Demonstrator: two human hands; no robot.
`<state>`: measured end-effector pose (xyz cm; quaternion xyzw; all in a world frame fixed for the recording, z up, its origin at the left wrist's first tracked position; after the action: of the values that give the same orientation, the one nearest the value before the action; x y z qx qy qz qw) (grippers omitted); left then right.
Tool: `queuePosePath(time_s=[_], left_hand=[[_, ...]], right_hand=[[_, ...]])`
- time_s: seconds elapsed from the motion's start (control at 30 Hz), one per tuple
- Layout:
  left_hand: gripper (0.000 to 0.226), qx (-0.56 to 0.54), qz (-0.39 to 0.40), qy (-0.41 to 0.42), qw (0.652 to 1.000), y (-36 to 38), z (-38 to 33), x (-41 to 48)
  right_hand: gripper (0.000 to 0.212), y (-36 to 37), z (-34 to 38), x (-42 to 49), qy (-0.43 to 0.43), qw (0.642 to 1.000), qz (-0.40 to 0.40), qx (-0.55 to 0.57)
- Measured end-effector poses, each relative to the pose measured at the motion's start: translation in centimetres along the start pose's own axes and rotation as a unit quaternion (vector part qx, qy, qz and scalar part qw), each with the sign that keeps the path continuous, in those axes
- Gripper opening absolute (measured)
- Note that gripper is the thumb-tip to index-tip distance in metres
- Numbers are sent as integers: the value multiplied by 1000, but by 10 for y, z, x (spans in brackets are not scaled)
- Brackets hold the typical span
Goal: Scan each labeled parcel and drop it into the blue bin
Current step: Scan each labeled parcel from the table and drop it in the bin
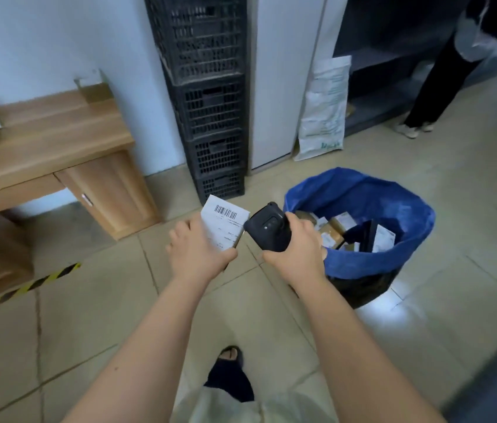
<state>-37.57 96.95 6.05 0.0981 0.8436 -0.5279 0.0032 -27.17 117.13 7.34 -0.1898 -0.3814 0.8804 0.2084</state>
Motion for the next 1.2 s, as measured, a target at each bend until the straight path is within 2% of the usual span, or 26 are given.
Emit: queuePosePath(time_s=[0.3,0.57,0.7,0.93,1.2], left_hand=[[95,34,95,153,983,68,-135,121],[93,61,169,218,959,163,-246,157],[90,62,205,202,956,212,-283,175],[90,66,240,128,960,279,-330,204],[87,135,263,96,950,346,-353,235]], right_hand=[[92,-67,-60,107,138,985,-95,26],[86,-113,-159,136,245,960,-130,43],[80,-136,-207,177,241,961,-120,64],[85,-177,-278,265,239,966,-79,55],[83,-152,-328,313,273,958,-36,75]])
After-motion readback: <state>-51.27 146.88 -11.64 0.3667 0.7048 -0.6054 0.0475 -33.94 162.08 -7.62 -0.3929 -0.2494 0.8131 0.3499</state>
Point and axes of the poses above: each hand's wrist, its own x-axis towards the middle knuckle, its own y-axis out of the palm, z = x × y, the point moved 10 cm from there along x, towards the middle knuckle, and after that the axes turned 5 degrees about z, right-handed, at the moved point
